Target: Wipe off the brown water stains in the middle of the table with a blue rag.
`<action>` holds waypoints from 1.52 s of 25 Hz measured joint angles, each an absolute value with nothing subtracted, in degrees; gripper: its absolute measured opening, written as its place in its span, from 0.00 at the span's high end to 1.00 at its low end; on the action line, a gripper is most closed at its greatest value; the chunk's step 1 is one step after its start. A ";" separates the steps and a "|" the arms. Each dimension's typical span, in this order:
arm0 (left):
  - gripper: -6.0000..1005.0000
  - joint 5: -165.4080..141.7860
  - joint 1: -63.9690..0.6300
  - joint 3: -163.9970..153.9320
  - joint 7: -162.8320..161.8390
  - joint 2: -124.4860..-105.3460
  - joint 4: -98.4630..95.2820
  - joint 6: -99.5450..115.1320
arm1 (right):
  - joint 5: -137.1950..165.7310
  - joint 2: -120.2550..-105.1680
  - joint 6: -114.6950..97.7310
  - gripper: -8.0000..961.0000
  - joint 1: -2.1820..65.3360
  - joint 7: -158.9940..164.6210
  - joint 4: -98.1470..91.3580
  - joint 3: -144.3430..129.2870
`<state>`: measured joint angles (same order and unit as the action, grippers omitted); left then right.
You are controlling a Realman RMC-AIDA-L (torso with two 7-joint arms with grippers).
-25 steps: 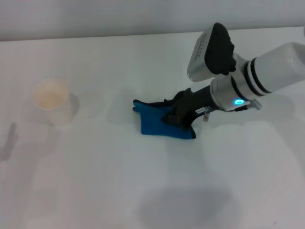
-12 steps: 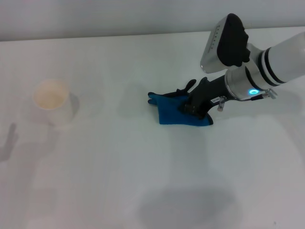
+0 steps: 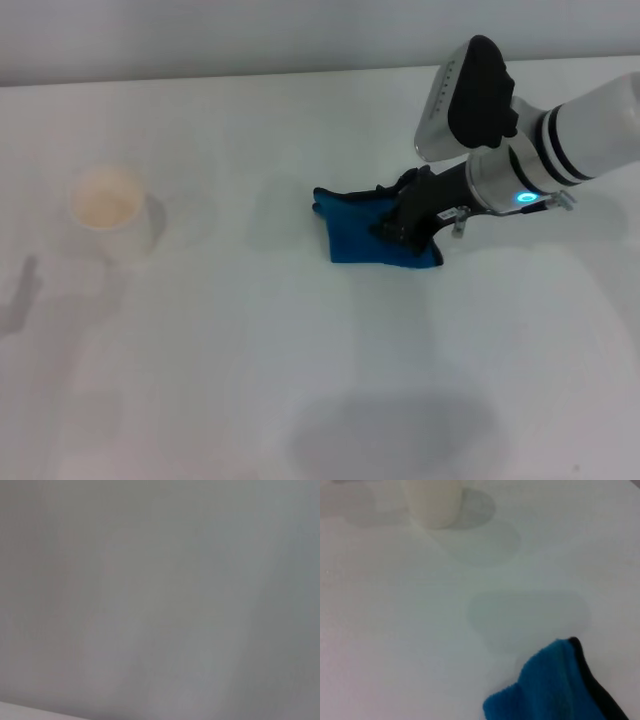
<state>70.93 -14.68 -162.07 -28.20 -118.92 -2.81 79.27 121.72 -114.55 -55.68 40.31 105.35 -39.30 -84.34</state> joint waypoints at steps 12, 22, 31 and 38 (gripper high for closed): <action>0.12 70.99 -14.78 -162.07 -28.21 -118.92 -3.17 79.33 | 121.48 -115.31 -54.83 0.74 38.58 105.08 -43.10 -84.46; 0.12 71.80 -14.74 -162.07 -29.43 -119.00 -3.34 79.30 | 97.18 -115.38 -54.63 0.38 30.12 97.45 -45.58 -77.39; 0.12 72.72 -15.42 -162.07 -29.62 -119.07 -3.34 79.24 | 57.53 -115.35 -63.51 0.22 25.92 73.18 -29.01 -69.91; 0.12 76.39 -16.45 -162.07 -34.42 -119.03 -4.58 79.24 | 33.42 -116.19 -70.24 0.22 24.03 38.14 -14.29 -70.29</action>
<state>76.39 -16.45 -162.07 -34.42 -119.03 -4.58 79.24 33.42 -116.19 -70.24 24.03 38.14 -14.29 -70.29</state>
